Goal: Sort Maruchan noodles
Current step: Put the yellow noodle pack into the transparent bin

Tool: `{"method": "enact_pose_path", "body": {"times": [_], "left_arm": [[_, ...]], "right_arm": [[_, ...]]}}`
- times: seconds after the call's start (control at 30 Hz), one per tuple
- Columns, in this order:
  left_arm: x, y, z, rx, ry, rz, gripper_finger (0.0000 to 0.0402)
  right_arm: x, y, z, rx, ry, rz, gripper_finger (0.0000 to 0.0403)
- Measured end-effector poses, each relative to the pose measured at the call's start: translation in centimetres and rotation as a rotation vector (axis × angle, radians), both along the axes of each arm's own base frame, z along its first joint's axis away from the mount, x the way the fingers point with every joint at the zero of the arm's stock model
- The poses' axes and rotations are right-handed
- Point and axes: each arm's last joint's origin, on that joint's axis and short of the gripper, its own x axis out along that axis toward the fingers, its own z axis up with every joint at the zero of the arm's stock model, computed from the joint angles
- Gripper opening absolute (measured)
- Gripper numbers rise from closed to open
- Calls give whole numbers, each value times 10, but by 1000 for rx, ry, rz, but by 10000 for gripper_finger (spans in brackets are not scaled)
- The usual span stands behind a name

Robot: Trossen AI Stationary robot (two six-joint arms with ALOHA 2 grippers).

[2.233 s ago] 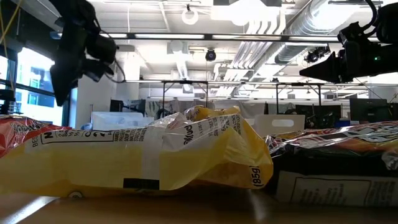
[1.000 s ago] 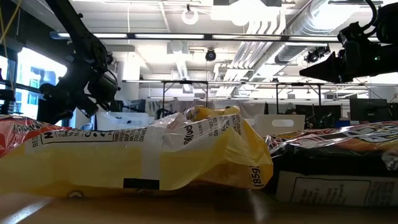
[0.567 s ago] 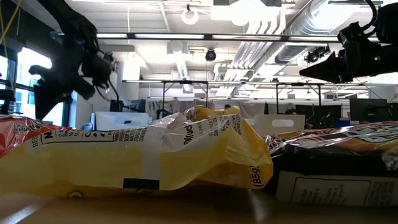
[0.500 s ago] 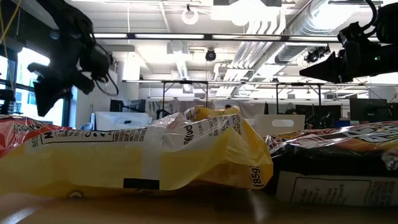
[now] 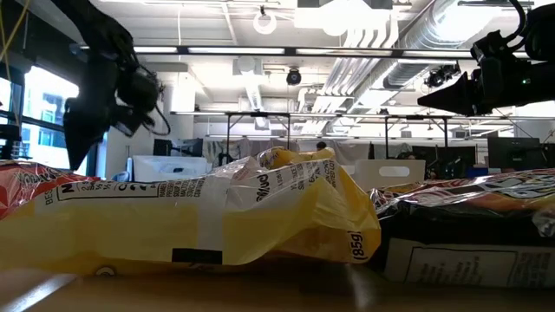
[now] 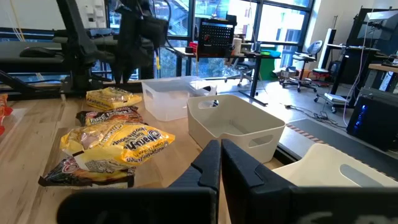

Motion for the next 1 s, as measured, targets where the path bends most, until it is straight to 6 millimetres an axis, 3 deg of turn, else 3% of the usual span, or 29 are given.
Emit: {"method": "enact_pose_path", "body": {"times": [0.2, 0.43, 0.73, 1.0], "left_arm": [[2, 8, -20, -75, 105, -6, 199], [2, 11, -28, -141, 77, -7, 203], [2, 14, -30, -142, 37, -9, 152], [3, 13, -29, -179, -17, -38, 34]], "right_arm": [[0, 0, 0, 0, 0, 0, 0], [0, 0, 0, 0, 0, 0, 0], [0, 0, 0, 0, 0, 0, 0], [0, 0, 0, 0, 1, 0, 0]]}}
